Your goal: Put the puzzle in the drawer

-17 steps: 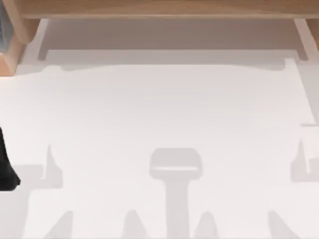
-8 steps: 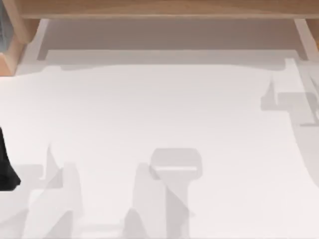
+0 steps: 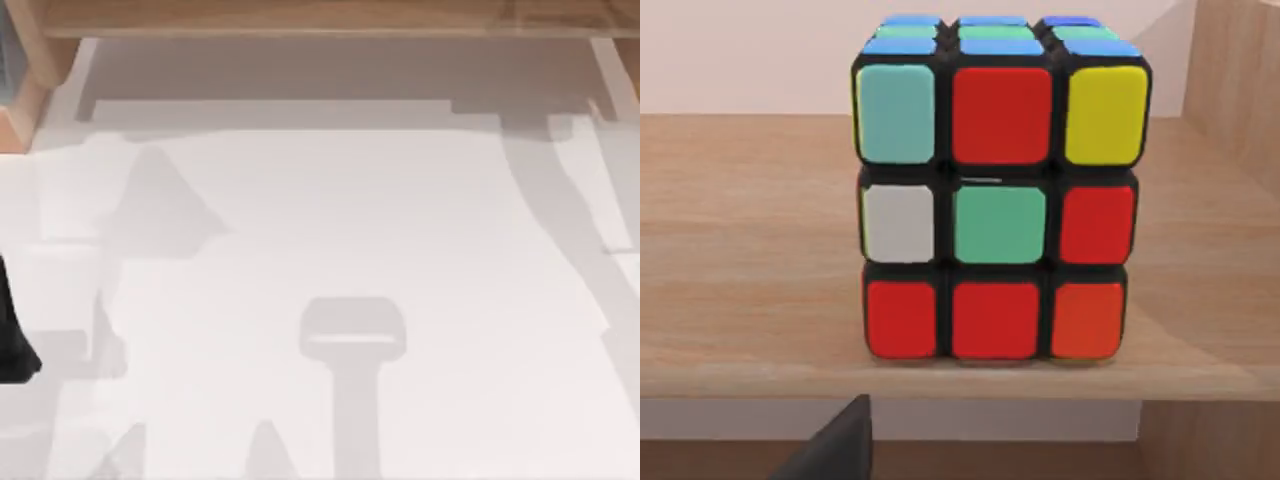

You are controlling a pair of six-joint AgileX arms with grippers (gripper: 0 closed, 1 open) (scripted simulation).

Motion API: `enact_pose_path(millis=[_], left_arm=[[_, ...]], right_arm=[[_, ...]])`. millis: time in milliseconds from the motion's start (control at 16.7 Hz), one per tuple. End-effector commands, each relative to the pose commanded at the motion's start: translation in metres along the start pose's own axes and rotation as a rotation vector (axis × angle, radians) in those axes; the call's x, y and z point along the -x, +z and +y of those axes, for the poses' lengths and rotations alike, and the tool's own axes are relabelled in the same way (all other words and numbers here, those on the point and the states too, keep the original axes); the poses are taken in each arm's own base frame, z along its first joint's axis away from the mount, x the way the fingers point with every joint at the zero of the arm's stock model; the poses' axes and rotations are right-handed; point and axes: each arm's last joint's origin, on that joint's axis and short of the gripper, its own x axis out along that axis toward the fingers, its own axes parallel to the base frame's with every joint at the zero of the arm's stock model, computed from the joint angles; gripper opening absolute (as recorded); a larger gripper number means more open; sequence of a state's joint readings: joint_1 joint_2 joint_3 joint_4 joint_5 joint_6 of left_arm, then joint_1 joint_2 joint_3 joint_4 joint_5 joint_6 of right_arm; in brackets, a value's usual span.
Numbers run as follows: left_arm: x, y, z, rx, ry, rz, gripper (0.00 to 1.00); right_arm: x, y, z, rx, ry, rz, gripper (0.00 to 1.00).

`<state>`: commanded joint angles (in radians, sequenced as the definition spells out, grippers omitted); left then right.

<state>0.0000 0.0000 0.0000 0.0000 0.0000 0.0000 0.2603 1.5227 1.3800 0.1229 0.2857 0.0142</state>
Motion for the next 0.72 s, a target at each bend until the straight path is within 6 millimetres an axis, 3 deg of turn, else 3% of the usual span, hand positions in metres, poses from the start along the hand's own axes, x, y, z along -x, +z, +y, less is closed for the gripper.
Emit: enact_pose_path(millis=[240, 600, 720], left_arm=[[0.000, 0.000, 0.000, 0.000, 0.000, 0.000, 1.00], [0.000, 0.000, 0.000, 0.000, 0.000, 0.000, 1.00], [0.000, 0.000, 0.000, 0.000, 0.000, 0.000, 1.00]], right_arm=[[-0.028, 0.001, 0.020, -0.006, 0.000, -0.013, 1.00], [-0.030, 0.001, 0.019, -0.005, -0.002, -0.012, 1.00], [-0.039, 0.001, 0.021, -0.005, 0.001, -0.010, 1.00]])
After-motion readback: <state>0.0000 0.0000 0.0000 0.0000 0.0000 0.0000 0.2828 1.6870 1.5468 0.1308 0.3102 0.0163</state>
